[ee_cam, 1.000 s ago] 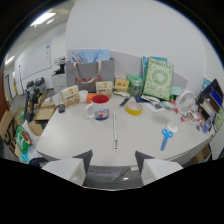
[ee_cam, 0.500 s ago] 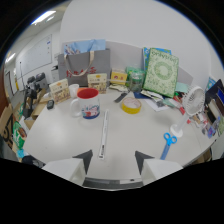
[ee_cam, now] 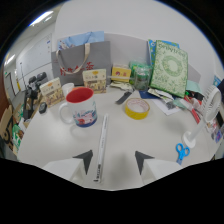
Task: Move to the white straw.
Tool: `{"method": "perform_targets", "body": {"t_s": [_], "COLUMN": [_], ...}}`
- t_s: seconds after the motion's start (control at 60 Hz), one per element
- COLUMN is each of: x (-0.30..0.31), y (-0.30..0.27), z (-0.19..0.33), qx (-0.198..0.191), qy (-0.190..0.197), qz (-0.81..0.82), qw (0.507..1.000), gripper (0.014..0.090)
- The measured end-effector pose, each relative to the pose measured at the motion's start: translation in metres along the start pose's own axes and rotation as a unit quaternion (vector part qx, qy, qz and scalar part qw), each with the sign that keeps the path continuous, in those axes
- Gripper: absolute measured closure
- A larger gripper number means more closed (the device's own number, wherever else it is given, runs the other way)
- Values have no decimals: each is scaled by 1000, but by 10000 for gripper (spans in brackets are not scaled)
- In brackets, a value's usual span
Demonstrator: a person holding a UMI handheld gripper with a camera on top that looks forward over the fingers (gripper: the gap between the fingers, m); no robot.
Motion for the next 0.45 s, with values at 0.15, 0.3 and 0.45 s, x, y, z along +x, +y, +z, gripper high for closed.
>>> {"method": "perform_targets", "body": {"t_s": [0.15, 0.3, 0.45], "x": [-1, -1, -1], "y": [-1, 0, 0], "z": [4, 5, 4], "qx": [-2, -4, -3], "qy": [-5, -7, -6], "qz": [-1, 0, 0], "qw": [1000, 1000, 1000], "gripper": [202, 207, 208]}}
